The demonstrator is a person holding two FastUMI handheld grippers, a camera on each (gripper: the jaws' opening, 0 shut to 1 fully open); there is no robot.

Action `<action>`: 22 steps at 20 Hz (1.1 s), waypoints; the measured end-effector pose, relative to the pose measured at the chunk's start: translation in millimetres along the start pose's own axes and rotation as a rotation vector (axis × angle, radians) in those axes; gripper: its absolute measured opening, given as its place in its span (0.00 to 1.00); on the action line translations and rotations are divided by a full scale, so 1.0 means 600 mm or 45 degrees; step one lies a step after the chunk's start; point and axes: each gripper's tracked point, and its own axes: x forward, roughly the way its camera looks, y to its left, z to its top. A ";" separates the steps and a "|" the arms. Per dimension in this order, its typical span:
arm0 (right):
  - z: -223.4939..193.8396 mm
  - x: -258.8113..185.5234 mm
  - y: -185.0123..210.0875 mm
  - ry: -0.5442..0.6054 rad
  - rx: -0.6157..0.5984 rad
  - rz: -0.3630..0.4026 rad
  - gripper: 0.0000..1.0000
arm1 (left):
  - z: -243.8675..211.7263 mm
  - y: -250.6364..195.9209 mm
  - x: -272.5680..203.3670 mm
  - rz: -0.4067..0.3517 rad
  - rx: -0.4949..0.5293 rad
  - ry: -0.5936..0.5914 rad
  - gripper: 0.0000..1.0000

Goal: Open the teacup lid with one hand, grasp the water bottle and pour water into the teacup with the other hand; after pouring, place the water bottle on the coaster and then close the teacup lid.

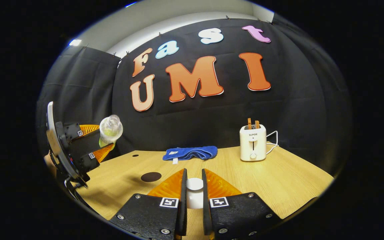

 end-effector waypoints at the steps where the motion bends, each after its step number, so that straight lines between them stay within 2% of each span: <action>1: 0.002 0.002 0.005 -0.001 -0.007 0.006 0.20 | 0.002 0.007 0.004 0.010 -0.089 0.001 0.60; 6: -0.004 0.008 0.033 0.012 -0.022 0.041 0.19 | 0.021 0.022 0.030 0.005 -0.506 -0.003 0.61; 7: -0.008 0.011 0.039 0.019 -0.027 0.048 0.20 | 0.023 0.025 0.027 0.008 -0.587 -0.010 0.57; 9: -0.011 0.013 0.051 0.026 -0.037 0.064 0.20 | 0.019 0.024 0.030 -0.006 -0.758 -0.004 0.61; 10: -0.012 0.014 0.057 0.027 -0.041 0.073 0.20 | 0.020 0.019 0.036 -0.021 -0.861 0.006 0.58; 12: -0.011 0.014 0.064 0.026 -0.048 0.087 0.20 | 0.026 0.003 0.050 -0.069 -1.124 0.010 0.61; 14: -0.008 0.014 0.067 0.020 -0.058 0.092 0.20 | 0.008 -0.007 0.079 -0.076 -1.310 0.063 0.58; 15: -0.008 0.013 0.068 0.017 -0.061 0.094 0.20 | 0.000 -0.014 0.096 -0.077 -1.380 0.090 0.61; 17: -0.011 0.016 0.068 0.024 -0.062 0.097 0.20 | -0.027 -0.040 0.112 -0.091 -1.473 0.148 0.61; 19: -0.015 0.017 0.069 0.034 -0.060 0.098 0.20 | -0.061 -0.070 0.132 -0.112 -1.520 0.201 0.59; 22: -0.021 0.018 0.076 0.044 -0.073 0.104 0.20 | -0.095 -0.109 0.145 -0.115 -1.551 0.282 0.63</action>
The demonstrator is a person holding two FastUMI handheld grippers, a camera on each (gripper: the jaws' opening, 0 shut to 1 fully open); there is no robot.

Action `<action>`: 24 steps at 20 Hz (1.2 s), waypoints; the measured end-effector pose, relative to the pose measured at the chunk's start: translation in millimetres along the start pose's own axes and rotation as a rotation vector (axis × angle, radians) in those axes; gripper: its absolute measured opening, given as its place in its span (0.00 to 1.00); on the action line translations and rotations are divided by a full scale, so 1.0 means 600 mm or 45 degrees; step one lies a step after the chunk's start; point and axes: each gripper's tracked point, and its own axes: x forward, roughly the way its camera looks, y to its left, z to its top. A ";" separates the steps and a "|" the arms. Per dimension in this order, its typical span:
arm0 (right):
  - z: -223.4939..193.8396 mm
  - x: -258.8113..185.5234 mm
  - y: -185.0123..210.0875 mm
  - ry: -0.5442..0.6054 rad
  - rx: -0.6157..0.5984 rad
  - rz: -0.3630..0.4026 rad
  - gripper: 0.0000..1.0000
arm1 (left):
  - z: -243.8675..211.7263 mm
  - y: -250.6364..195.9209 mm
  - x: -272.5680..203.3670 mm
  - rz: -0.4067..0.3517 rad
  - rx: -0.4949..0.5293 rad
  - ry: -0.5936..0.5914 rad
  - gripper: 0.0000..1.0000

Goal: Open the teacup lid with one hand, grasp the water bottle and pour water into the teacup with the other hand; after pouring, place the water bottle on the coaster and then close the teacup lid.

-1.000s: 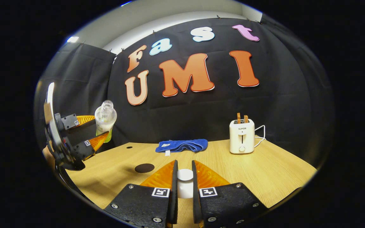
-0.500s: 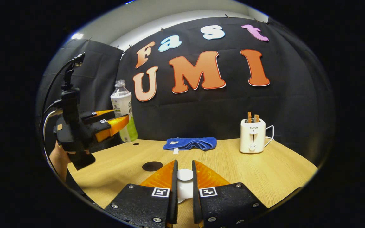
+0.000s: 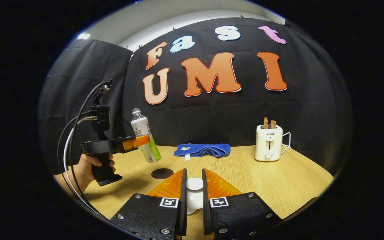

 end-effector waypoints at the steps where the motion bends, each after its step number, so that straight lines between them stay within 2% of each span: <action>1: 0.000 0.000 0.002 0.000 -0.003 0.005 0.19 | -0.011 0.001 0.009 0.002 0.001 0.024 0.63; 3: 0.000 0.001 0.006 0.000 -0.008 0.012 0.19 | -0.034 0.003 0.029 0.001 0.003 0.067 0.59; 5: -0.005 0.003 0.009 0.011 -0.009 0.018 0.19 | -0.060 0.001 0.040 -0.002 0.005 0.114 0.61; 6: -0.010 0.005 0.009 0.021 -0.011 0.019 0.20 | -0.072 0.001 0.041 -0.004 0.015 0.136 0.59; 10: -0.022 0.009 0.016 0.046 -0.013 0.025 0.20 | -0.100 -0.006 0.051 -0.007 0.073 0.174 0.60; 12: -0.024 0.010 0.018 0.051 -0.017 0.028 0.20 | -0.103 -0.010 0.055 -0.008 0.094 0.176 0.61; 16: -0.025 0.010 0.023 0.050 -0.019 0.039 0.20 | -0.112 -0.005 0.059 0.003 0.114 0.194 0.59; 24: -0.035 0.013 0.029 0.072 -0.027 0.046 0.20 | -0.128 -0.019 0.065 -0.020 0.147 0.225 0.69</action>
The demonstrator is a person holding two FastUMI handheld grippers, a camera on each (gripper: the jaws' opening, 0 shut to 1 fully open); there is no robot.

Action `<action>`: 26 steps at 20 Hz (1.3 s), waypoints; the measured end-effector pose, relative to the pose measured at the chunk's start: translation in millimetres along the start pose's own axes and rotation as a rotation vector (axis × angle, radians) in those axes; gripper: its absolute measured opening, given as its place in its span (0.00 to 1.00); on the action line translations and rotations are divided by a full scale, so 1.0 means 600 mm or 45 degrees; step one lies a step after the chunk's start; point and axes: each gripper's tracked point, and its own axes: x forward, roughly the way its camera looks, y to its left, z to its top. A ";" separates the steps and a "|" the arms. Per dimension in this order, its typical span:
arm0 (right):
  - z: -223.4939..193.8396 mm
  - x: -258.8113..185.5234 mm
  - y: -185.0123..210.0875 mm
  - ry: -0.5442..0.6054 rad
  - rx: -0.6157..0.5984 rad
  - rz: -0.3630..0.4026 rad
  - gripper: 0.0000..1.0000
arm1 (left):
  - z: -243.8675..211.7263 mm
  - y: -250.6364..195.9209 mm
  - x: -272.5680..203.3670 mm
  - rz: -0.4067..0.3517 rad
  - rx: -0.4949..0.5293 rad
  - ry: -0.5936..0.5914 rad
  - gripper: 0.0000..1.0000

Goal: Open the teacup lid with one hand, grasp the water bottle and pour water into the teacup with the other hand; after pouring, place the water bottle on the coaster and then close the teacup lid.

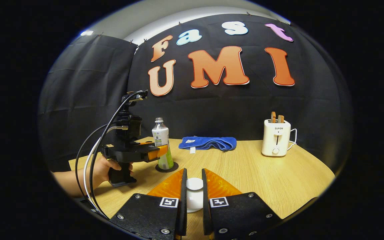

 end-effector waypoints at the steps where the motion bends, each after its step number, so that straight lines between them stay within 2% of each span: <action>1: 0.000 0.001 0.001 0.000 -0.001 0.004 0.19 | -0.001 -0.002 -0.004 -0.008 -0.003 0.000 0.70; 3: 0.000 0.001 0.003 -0.001 0.001 0.008 0.19 | -0.008 -0.003 -0.002 -0.006 0.009 0.019 0.71; 4: 0.000 0.003 0.004 -0.001 -0.002 0.008 0.20 | -0.010 0.001 -0.002 0.006 0.016 0.029 0.69; 6: -0.006 0.004 0.006 0.008 -0.010 0.015 0.20 | -0.015 -0.001 -0.007 -0.005 0.016 0.029 0.78; 7: -0.008 0.006 0.004 0.011 -0.007 0.011 0.20 | -0.016 -0.008 -0.009 -0.027 -0.001 0.030 0.89; 10: -0.008 0.008 0.006 0.012 -0.005 0.012 0.19 | -0.023 -0.010 -0.020 -0.049 -0.003 0.042 0.99; 11: -0.009 0.011 0.008 0.010 -0.009 0.016 0.19 | -0.021 -0.006 -0.033 -0.049 0.012 0.032 0.96; 15: -0.020 0.024 0.011 0.028 -0.019 0.016 0.20 | 0.014 0.015 -0.080 -0.051 0.025 -0.059 0.99; 22: -0.040 0.048 0.022 0.074 -0.039 0.008 0.20 | 0.090 0.056 -0.155 0.039 0.045 -0.248 0.99; 23: -0.041 0.050 0.024 0.079 -0.044 0.010 0.20 | 0.102 0.059 -0.166 0.049 0.037 -0.281 0.96; 24: -0.044 0.051 0.027 0.082 -0.050 0.010 0.20 | 0.112 0.058 -0.178 0.054 0.028 -0.311 0.99; 26: -0.051 0.056 0.031 0.095 -0.064 0.012 0.20 | 0.124 0.062 -0.200 0.068 0.026 -0.355 0.98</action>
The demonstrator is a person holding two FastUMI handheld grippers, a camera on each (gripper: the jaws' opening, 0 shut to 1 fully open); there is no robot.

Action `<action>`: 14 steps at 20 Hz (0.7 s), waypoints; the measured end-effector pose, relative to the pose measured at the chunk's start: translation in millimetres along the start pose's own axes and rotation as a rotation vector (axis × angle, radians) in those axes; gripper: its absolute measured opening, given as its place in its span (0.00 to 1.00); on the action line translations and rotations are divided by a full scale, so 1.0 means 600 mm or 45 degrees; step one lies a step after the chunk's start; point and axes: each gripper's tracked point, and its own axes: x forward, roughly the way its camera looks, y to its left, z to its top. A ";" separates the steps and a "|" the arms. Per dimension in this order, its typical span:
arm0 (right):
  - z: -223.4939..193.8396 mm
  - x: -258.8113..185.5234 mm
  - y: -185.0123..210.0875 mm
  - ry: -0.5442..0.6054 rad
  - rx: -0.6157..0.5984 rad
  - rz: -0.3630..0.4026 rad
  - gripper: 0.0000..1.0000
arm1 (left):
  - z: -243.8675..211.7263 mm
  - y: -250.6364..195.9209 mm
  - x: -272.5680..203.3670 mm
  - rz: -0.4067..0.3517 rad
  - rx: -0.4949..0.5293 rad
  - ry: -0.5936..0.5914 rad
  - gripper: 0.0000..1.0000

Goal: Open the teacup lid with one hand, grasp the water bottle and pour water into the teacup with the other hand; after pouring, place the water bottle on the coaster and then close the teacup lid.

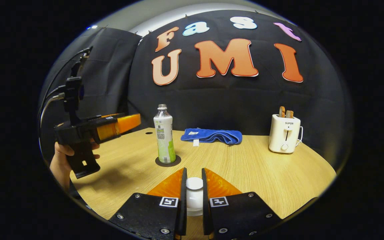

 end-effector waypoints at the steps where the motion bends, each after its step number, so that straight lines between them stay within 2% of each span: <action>1: -0.005 0.002 0.000 0.007 -0.009 -0.003 0.20 | 0.007 0.002 -0.008 0.006 0.001 -0.013 0.96; 3: -0.016 0.005 -0.005 0.017 -0.023 -0.019 0.20 | 0.018 0.011 -0.018 0.025 -0.003 -0.043 0.98; 4: -0.026 0.010 -0.009 0.034 -0.017 -0.025 0.20 | 0.020 0.022 -0.023 0.041 -0.019 -0.059 0.95; 5: -0.028 0.012 -0.008 0.039 -0.008 -0.022 0.20 | 0.015 0.026 -0.024 0.048 -0.036 -0.061 0.98; 6: -0.027 0.015 -0.007 0.041 -0.004 -0.022 0.20 | 0.011 0.033 -0.027 0.056 -0.051 -0.056 0.95; 8: -0.025 0.019 -0.006 0.033 -0.012 -0.024 0.20 | -0.003 0.043 -0.025 0.070 -0.074 -0.035 0.98; 14: -0.028 0.026 0.005 0.027 -0.079 -0.053 0.20 | -0.006 0.059 -0.043 0.102 -0.121 -0.032 0.96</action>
